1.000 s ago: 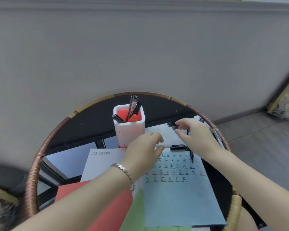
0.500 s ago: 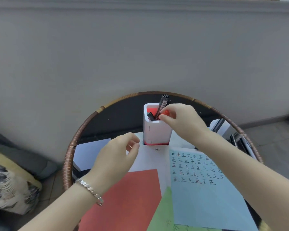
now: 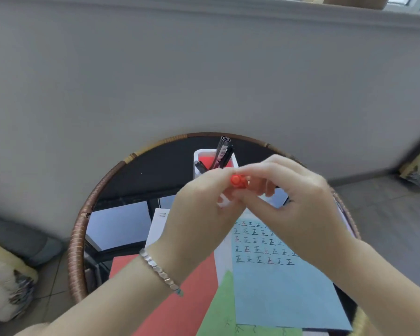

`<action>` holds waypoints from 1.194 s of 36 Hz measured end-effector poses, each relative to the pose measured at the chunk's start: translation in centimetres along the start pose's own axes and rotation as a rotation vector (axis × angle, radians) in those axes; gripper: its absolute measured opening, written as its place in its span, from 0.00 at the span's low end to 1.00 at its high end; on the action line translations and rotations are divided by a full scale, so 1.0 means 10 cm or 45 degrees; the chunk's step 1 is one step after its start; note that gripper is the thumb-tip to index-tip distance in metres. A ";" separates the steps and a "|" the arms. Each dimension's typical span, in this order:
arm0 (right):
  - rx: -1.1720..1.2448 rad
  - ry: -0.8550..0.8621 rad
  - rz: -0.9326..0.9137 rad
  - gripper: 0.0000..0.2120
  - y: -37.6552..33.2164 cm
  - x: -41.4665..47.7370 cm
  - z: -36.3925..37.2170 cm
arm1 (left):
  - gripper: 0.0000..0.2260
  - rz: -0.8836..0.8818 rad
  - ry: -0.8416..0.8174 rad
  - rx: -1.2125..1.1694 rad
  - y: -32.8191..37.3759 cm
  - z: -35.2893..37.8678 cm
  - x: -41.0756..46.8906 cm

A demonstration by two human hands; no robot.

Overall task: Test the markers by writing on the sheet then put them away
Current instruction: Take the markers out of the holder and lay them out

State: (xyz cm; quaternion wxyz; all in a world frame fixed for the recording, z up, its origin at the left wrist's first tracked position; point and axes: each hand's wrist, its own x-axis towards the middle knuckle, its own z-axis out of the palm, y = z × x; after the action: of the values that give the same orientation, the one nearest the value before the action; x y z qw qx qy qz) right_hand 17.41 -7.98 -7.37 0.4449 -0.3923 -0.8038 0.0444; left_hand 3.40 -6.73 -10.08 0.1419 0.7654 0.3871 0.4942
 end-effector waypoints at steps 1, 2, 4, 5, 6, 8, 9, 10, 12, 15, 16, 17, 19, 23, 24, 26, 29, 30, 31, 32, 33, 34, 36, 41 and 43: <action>0.029 -0.006 0.056 0.06 0.01 -0.04 0.01 | 0.04 -0.002 0.013 -0.003 0.01 0.02 -0.01; 0.084 -0.001 0.146 0.06 0.01 -0.09 0.01 | 0.04 -0.020 0.028 -0.011 0.01 0.04 -0.03; 0.215 0.020 0.375 0.05 0.01 -0.16 0.01 | 0.02 -0.118 0.064 -0.098 0.02 0.08 -0.06; 0.261 0.009 0.493 0.04 0.01 -0.19 0.00 | 0.03 -0.182 0.091 -0.158 0.01 0.10 -0.08; 0.296 -0.033 0.622 0.03 0.02 -0.21 0.00 | 0.05 -0.251 0.118 -0.221 0.01 0.11 -0.10; 0.404 -0.206 0.907 0.05 0.07 -0.25 0.01 | 0.05 -0.413 0.143 -0.397 0.00 0.14 -0.13; 0.495 -0.294 1.044 0.07 0.11 -0.28 0.03 | 0.06 -0.496 0.140 -0.506 0.00 0.15 -0.14; 0.614 -0.341 1.166 0.09 0.13 -0.31 0.06 | 0.06 -0.568 0.127 -0.599 0.00 0.16 -0.14; 0.863 -0.276 1.346 0.07 0.19 -0.36 0.11 | 0.06 -0.667 0.074 -0.696 -0.02 0.20 -0.16; 1.085 -0.040 1.469 0.05 0.26 -0.42 0.18 | 0.05 -0.716 -0.070 -0.649 -0.08 0.26 -0.23; 1.090 0.008 1.466 0.05 0.28 -0.45 0.21 | 0.05 -0.715 -0.129 -0.581 -0.12 0.27 -0.25; 1.080 0.041 1.447 0.04 0.30 -0.47 0.23 | 0.04 -0.707 -0.196 -0.502 -0.15 0.28 -0.28; 1.058 0.087 1.413 0.03 0.31 -0.51 0.27 | 0.04 -0.662 -0.321 -0.358 -0.20 0.30 -0.31; 1.038 0.161 1.343 0.03 0.31 -0.55 0.32 | 0.07 -0.511 -0.469 -0.142 -0.22 0.32 -0.34; 1.054 0.179 1.312 0.04 0.31 -0.56 0.32 | 0.08 -0.474 -0.506 -0.110 -0.22 0.33 -0.35; 1.067 0.200 1.260 0.05 0.30 -0.56 0.31 | 0.10 -0.389 -0.565 -0.035 -0.22 0.33 -0.35; 1.109 0.197 1.231 0.06 0.30 -0.58 0.29 | 0.12 -0.310 -0.594 0.033 -0.23 0.32 -0.36; 1.129 0.195 1.225 0.06 0.30 -0.59 0.29 | 0.12 -0.294 -0.593 0.031 -0.23 0.32 -0.36; 1.146 0.192 1.212 0.07 0.30 -0.59 0.28 | 0.11 -0.277 -0.592 0.020 -0.23 0.31 -0.36; 1.155 0.187 1.203 0.07 0.29 -0.60 0.28 | 0.11 -0.260 -0.597 0.010 -0.23 0.31 -0.37; 1.159 0.181 1.190 0.07 0.30 -0.61 0.28 | 0.12 -0.250 -0.603 0.007 -0.23 0.30 -0.37; 1.159 0.173 1.179 0.07 0.29 -0.61 0.27 | 0.12 -0.248 -0.609 0.005 -0.23 0.30 -0.37; 1.172 0.168 1.141 0.03 0.30 -0.64 0.27 | 0.11 -0.265 -0.604 -0.032 -0.21 0.28 -0.38; 1.238 0.130 0.999 0.01 0.33 -0.70 0.23 | 0.06 -0.554 -0.707 -0.340 -0.20 0.18 -0.37; 1.259 0.041 0.954 0.09 0.34 -0.71 0.22 | 0.06 -0.632 -0.766 -0.432 -0.20 0.14 -0.37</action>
State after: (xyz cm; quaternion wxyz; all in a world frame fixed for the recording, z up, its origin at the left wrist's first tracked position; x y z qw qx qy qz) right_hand 19.87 -9.80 -14.98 0.5404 -0.3960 -0.4890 0.5586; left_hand 2.95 -7.88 -14.39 0.4872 0.7249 0.4140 0.2563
